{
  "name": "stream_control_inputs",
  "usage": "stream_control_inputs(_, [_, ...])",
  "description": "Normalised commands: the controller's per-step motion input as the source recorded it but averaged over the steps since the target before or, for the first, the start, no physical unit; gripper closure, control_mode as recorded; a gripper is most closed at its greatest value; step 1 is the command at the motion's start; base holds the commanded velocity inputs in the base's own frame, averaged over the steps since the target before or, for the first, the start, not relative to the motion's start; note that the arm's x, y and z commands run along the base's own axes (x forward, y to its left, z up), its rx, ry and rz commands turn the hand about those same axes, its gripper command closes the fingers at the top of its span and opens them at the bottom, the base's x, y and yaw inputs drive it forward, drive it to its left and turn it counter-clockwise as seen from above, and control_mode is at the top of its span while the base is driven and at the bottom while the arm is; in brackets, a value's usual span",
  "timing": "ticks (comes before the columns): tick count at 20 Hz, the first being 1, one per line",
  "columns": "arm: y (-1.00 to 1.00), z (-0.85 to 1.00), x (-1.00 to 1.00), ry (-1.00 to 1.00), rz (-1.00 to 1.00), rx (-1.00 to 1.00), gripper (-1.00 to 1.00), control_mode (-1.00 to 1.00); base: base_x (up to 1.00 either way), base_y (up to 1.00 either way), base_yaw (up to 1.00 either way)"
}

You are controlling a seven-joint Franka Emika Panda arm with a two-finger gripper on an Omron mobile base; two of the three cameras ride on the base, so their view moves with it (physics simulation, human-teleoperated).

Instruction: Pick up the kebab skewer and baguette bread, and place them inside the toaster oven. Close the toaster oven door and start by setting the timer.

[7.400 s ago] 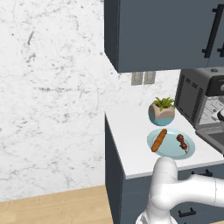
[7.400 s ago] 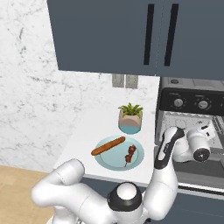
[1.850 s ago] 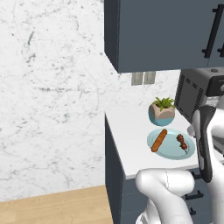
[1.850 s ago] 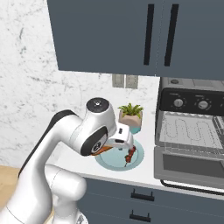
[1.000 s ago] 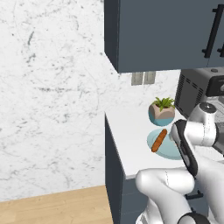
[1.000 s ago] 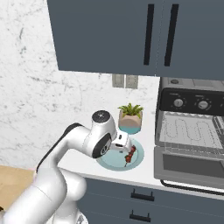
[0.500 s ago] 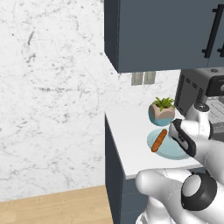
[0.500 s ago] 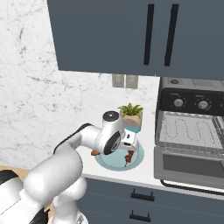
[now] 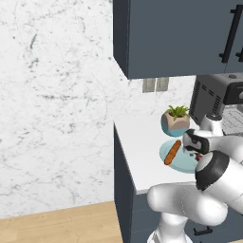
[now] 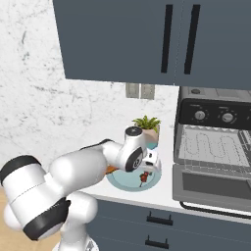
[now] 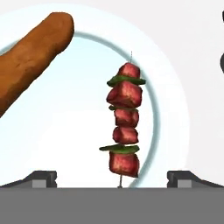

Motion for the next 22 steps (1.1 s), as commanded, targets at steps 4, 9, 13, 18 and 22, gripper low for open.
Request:
stream_control_inputs(4, [0.00,-0.25,0.16,0.03,0.00,0.00,-1.00,-1.00,0.00,0.00,0.00])
stream_control_inputs(9, [-0.16,-0.05,0.04,0.00,0.00,0.00,-1.00,-1.00,0.00,0.00,0.00])
stream_control_inputs(13, [0.00,-0.10,0.09,0.00,0.00,0.00,-1.00,-1.00,0.00,0.00,0.00])
stream_control_inputs(18, [0.01,-0.20,0.14,0.00,0.00,0.00,-1.00,-1.00,0.00,0.00,0.00])
stream_control_inputs(22, [0.00,-0.22,0.03,-0.01,0.00,0.01,-1.00,-1.00,0.00,0.00,0.00])
